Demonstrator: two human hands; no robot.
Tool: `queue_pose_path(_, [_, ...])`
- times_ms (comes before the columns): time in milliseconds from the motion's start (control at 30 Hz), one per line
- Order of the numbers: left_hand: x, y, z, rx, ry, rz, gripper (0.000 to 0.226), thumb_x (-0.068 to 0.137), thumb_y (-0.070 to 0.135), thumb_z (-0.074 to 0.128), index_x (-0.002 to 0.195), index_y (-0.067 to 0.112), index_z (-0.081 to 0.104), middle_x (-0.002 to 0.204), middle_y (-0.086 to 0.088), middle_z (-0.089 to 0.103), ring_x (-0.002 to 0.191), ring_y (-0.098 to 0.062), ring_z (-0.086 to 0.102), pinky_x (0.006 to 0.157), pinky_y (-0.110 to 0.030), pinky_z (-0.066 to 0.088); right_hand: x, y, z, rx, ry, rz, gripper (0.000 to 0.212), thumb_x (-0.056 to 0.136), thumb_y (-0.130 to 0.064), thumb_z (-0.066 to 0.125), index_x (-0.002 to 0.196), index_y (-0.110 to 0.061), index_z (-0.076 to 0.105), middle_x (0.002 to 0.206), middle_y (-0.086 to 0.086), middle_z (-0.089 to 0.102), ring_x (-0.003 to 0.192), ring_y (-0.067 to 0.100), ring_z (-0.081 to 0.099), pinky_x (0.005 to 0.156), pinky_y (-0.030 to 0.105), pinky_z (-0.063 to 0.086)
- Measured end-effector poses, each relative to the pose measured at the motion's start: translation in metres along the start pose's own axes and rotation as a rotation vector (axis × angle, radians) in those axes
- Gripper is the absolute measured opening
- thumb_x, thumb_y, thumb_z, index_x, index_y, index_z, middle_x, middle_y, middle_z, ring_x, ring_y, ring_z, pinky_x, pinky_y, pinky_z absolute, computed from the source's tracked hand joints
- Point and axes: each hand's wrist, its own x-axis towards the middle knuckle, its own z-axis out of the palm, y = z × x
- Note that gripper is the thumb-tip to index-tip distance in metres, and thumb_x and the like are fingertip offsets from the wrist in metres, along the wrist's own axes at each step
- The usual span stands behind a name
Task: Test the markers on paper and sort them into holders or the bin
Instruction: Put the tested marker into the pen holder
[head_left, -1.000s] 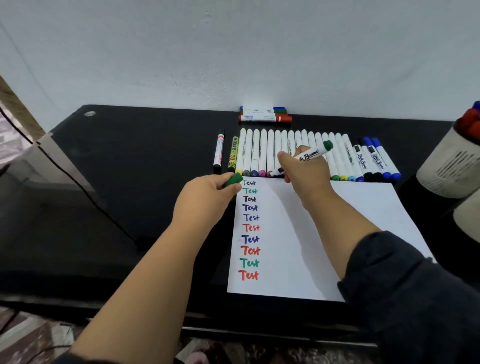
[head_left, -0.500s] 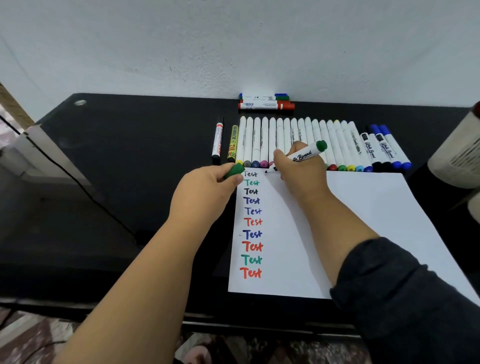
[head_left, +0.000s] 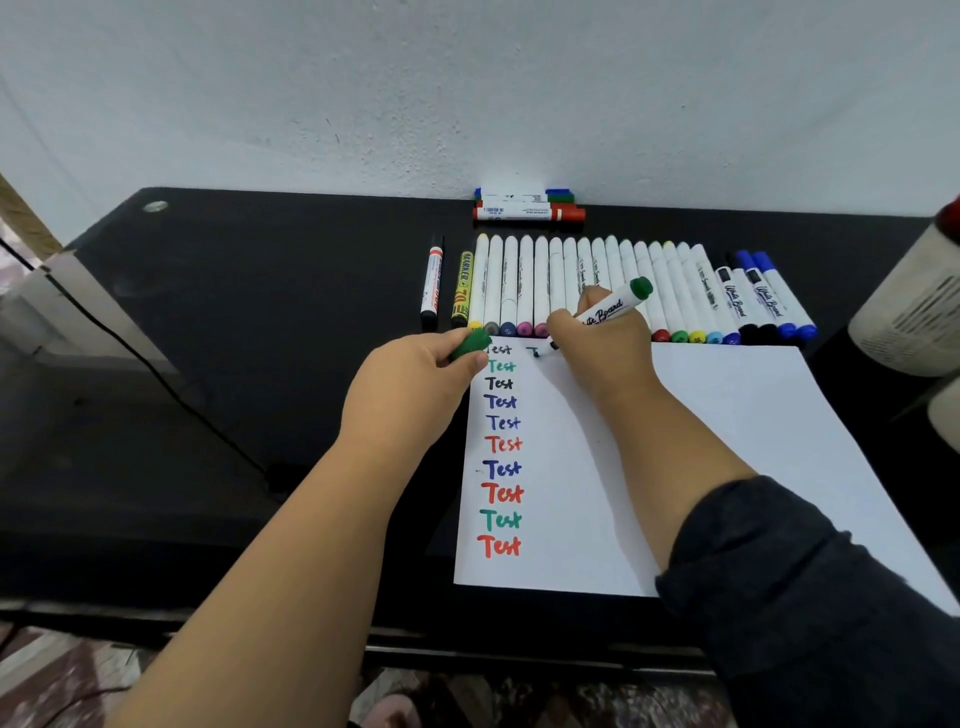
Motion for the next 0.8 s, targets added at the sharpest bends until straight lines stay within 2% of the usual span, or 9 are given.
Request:
queue_pose_path(100, [0.0006,0.0005,0.0004,0.015,-0.009,-0.005,0.039,0.092,0.042,0.053,0.131,0.04,0.051,0.111,0.015,0.063,0.07,-0.002,0.051,0.054,-0.019,0.038,-0.0001,-0.0003,-0.0016,0.022,0.03,-0.004,0.036,0.082,-0.007,0.052,0.059,-0.017,0.027,0.054,-0.003,0.029,0.046,0.008,0.029,0.037,0.013,0.022])
queue_pose_path(267, [-0.0002,0.0002,0.002,0.029,-0.007,-0.001,0.04,0.092,0.044,0.053,0.131,0.039,0.051,0.109,0.015,0.061,0.078,-0.003,0.054,0.057,-0.019,0.04,-0.0013,0.0003,-0.0008,-0.012,0.037,-0.015,0.036,0.084,-0.009,0.052,0.06,-0.017,0.027,0.054,-0.004,0.03,0.049,0.01,0.028,0.047,0.02,0.025])
queue_pose_path(433, [0.0016,0.0004,0.0043,0.055,-0.011,-0.011,0.042,0.091,0.046,0.052,0.132,0.039,0.05,0.113,0.011,0.062,0.067,-0.005,0.046,0.052,-0.02,0.036,-0.0013,0.0008,-0.001,-0.018,0.042,-0.024,0.037,0.084,-0.009,0.052,0.059,-0.018,0.026,0.053,-0.005,0.028,0.048,0.009,0.026,0.042,0.017,0.022])
queue_pose_path(567, [0.0013,0.0009,0.0041,0.043,-0.019,-0.011,0.041,0.092,0.044,0.053,0.132,0.039,0.05,0.112,0.012,0.063,0.063,-0.004,0.045,0.052,-0.02,0.037,-0.0013,0.0011,-0.0009,-0.006,0.052,-0.005,0.036,0.082,-0.007,0.051,0.06,-0.018,0.025,0.054,-0.004,0.027,0.05,0.011,0.026,0.048,0.023,0.024])
queue_pose_path(700, [0.0006,0.0013,0.0029,0.046,-0.017,-0.013,0.041,0.092,0.045,0.052,0.132,0.038,0.05,0.11,0.01,0.064,0.072,-0.01,0.053,0.051,-0.02,0.034,-0.0011,0.0009,-0.0002,0.004,0.078,-0.011,0.036,0.082,-0.007,0.051,0.059,-0.018,0.025,0.054,-0.004,0.027,0.05,0.012,0.026,0.049,0.024,0.024])
queue_pose_path(800, [-0.0002,0.0014,0.0035,0.05,-0.016,-0.008,0.041,0.092,0.045,0.052,0.132,0.039,0.05,0.107,0.009,0.065,0.062,-0.005,0.044,0.05,-0.02,0.033,-0.0015,0.0012,-0.0005,0.005,0.069,-0.006,0.036,0.082,-0.006,0.05,0.059,-0.018,0.024,0.054,-0.004,0.026,0.049,0.011,0.025,0.048,0.023,0.024])
